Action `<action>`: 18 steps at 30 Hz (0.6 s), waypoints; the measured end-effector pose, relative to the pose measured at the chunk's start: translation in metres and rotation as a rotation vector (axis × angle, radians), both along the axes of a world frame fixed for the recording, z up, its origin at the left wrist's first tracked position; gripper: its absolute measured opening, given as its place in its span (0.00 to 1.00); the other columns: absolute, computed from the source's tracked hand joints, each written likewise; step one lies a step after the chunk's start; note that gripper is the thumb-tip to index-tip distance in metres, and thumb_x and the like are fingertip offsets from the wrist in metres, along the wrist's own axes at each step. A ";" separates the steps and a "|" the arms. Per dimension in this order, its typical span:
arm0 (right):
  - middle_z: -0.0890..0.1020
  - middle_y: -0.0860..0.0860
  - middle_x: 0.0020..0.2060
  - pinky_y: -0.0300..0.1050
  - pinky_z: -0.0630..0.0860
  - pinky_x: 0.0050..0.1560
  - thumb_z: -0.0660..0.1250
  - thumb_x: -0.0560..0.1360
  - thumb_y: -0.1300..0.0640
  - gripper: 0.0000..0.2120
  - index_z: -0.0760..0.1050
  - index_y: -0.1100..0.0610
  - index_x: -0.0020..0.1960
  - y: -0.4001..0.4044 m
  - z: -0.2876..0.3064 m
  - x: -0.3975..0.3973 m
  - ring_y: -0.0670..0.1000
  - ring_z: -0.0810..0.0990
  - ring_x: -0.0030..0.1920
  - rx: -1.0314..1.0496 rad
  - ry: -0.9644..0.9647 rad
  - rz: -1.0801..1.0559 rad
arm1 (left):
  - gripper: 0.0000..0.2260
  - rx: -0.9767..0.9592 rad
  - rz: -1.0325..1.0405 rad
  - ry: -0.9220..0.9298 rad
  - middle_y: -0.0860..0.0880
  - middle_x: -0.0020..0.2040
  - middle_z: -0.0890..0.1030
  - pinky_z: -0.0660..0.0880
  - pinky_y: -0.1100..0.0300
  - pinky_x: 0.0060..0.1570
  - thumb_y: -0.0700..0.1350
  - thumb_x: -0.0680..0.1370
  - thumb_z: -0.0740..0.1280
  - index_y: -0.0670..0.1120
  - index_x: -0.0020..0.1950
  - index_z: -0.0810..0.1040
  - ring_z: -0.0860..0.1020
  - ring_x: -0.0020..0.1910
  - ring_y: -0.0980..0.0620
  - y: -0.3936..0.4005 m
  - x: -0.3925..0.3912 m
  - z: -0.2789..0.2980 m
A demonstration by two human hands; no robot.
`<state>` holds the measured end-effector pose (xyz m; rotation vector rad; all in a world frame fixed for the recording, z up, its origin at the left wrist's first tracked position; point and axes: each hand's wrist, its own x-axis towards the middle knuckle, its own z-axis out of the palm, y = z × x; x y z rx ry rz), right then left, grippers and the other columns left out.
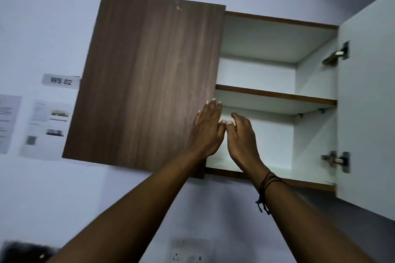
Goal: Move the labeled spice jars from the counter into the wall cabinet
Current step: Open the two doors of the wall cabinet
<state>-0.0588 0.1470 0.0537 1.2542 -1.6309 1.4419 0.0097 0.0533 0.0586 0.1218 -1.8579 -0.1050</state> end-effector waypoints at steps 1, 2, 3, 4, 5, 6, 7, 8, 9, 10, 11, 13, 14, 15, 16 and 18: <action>0.70 0.55 0.72 0.39 0.60 0.66 0.54 0.83 0.51 0.22 0.67 0.58 0.74 -0.014 -0.001 0.001 0.54 0.68 0.72 0.013 -0.004 0.009 | 0.25 0.003 0.028 -0.003 0.47 0.82 0.52 0.45 0.51 0.78 0.48 0.85 0.53 0.46 0.81 0.53 0.47 0.81 0.51 -0.013 0.003 -0.001; 0.70 0.55 0.73 0.39 0.60 0.66 0.54 0.83 0.52 0.22 0.66 0.58 0.74 -0.027 -0.002 0.001 0.54 0.67 0.72 0.024 -0.008 0.015 | 0.25 0.005 0.053 -0.012 0.47 0.82 0.52 0.45 0.51 0.78 0.48 0.85 0.53 0.46 0.81 0.53 0.47 0.81 0.51 -0.027 0.006 -0.002; 0.70 0.56 0.73 0.39 0.60 0.66 0.54 0.83 0.53 0.22 0.66 0.59 0.75 -0.037 -0.003 0.001 0.54 0.67 0.72 0.033 -0.012 0.020 | 0.25 0.004 0.077 -0.026 0.47 0.82 0.51 0.44 0.51 0.78 0.49 0.85 0.53 0.46 0.81 0.52 0.47 0.81 0.50 -0.037 0.008 -0.003; 0.70 0.56 0.72 0.38 0.60 0.65 0.55 0.83 0.53 0.21 0.66 0.59 0.74 -0.047 -0.004 0.001 0.54 0.68 0.72 0.039 -0.016 0.029 | 0.26 -0.002 0.107 -0.045 0.46 0.82 0.51 0.44 0.50 0.78 0.50 0.84 0.53 0.46 0.81 0.52 0.46 0.81 0.50 -0.048 0.009 -0.005; 0.71 0.56 0.71 0.36 0.60 0.63 0.55 0.83 0.54 0.20 0.67 0.59 0.73 -0.056 -0.005 0.001 0.54 0.69 0.70 0.041 -0.020 0.036 | 0.26 -0.009 0.142 -0.073 0.46 0.82 0.50 0.44 0.49 0.78 0.51 0.84 0.52 0.45 0.81 0.50 0.46 0.81 0.49 -0.058 0.008 -0.007; 0.73 0.57 0.69 0.35 0.61 0.61 0.55 0.83 0.55 0.19 0.69 0.59 0.72 -0.065 -0.005 0.000 0.55 0.71 0.69 0.040 -0.019 0.042 | 0.27 -0.017 0.178 -0.106 0.45 0.82 0.48 0.44 0.48 0.78 0.51 0.84 0.52 0.45 0.81 0.49 0.44 0.81 0.48 -0.068 0.007 -0.009; 0.74 0.57 0.68 0.36 0.63 0.60 0.55 0.83 0.56 0.18 0.69 0.59 0.71 -0.073 -0.006 -0.001 0.55 0.72 0.67 0.044 -0.020 0.047 | 0.28 -0.029 0.218 -0.139 0.45 0.82 0.46 0.43 0.47 0.78 0.52 0.84 0.51 0.45 0.81 0.48 0.43 0.81 0.47 -0.075 0.005 -0.011; 0.74 0.57 0.68 0.39 0.66 0.63 0.54 0.83 0.56 0.18 0.69 0.59 0.71 -0.080 -0.006 -0.002 0.56 0.72 0.67 0.051 -0.025 0.053 | 0.28 -0.052 0.262 -0.167 0.44 0.82 0.44 0.42 0.46 0.78 0.53 0.84 0.51 0.45 0.81 0.46 0.41 0.81 0.46 -0.082 0.003 -0.012; 0.73 0.57 0.69 0.44 0.68 0.67 0.53 0.83 0.56 0.19 0.66 0.59 0.73 -0.088 -0.006 -0.002 0.57 0.71 0.68 0.061 -0.039 0.062 | 0.28 -0.085 0.307 -0.187 0.44 0.82 0.42 0.41 0.45 0.79 0.53 0.84 0.50 0.45 0.81 0.45 0.40 0.80 0.46 -0.089 0.000 -0.013; 0.70 0.56 0.72 0.49 0.67 0.71 0.53 0.83 0.56 0.21 0.63 0.58 0.75 -0.093 -0.006 -0.002 0.57 0.70 0.70 0.070 -0.066 0.077 | 0.29 -0.118 0.344 -0.201 0.43 0.82 0.41 0.40 0.45 0.78 0.54 0.84 0.49 0.45 0.81 0.44 0.38 0.80 0.45 -0.093 -0.003 -0.015; 0.68 0.56 0.74 0.53 0.66 0.73 0.53 0.83 0.55 0.23 0.60 0.57 0.77 -0.098 -0.006 -0.002 0.57 0.68 0.72 0.072 -0.096 0.104 | 0.29 -0.145 0.372 -0.211 0.43 0.81 0.39 0.39 0.44 0.78 0.54 0.84 0.48 0.44 0.81 0.43 0.37 0.80 0.44 -0.096 -0.005 -0.016; 0.64 0.54 0.77 0.55 0.64 0.75 0.54 0.83 0.54 0.26 0.54 0.55 0.80 -0.104 -0.007 0.000 0.56 0.65 0.75 0.058 -0.151 0.166 | 0.32 -0.183 0.423 -0.234 0.42 0.81 0.37 0.37 0.43 0.77 0.57 0.83 0.48 0.43 0.81 0.40 0.35 0.79 0.42 -0.100 -0.008 -0.018; 0.63 0.54 0.78 0.54 0.63 0.75 0.55 0.83 0.54 0.27 0.51 0.55 0.80 -0.107 -0.007 0.000 0.56 0.64 0.75 0.047 -0.182 0.183 | 0.34 -0.197 0.447 -0.241 0.41 0.80 0.36 0.36 0.43 0.77 0.59 0.82 0.47 0.43 0.80 0.39 0.34 0.79 0.42 -0.100 -0.010 -0.018; 0.63 0.55 0.77 0.54 0.63 0.75 0.55 0.83 0.54 0.28 0.50 0.55 0.80 -0.109 -0.007 0.000 0.57 0.65 0.75 0.037 -0.227 0.195 | 0.35 -0.203 0.465 -0.244 0.41 0.80 0.36 0.35 0.43 0.77 0.60 0.81 0.48 0.43 0.80 0.38 0.34 0.79 0.41 -0.100 -0.011 -0.019; 0.64 0.55 0.77 0.54 0.64 0.75 0.55 0.83 0.54 0.28 0.51 0.55 0.80 -0.110 -0.006 -0.001 0.58 0.66 0.75 0.030 -0.284 0.213 | 0.36 -0.201 0.475 -0.246 0.41 0.80 0.35 0.34 0.43 0.76 0.61 0.81 0.49 0.43 0.80 0.38 0.34 0.79 0.41 -0.099 -0.012 -0.019; 0.68 0.56 0.74 0.56 0.67 0.73 0.55 0.82 0.53 0.26 0.56 0.56 0.79 -0.111 -0.004 -0.002 0.58 0.70 0.72 0.025 -0.388 0.277 | 0.38 -0.189 0.481 -0.252 0.41 0.80 0.34 0.34 0.42 0.76 0.61 0.81 0.53 0.44 0.80 0.38 0.33 0.78 0.41 -0.097 -0.011 -0.019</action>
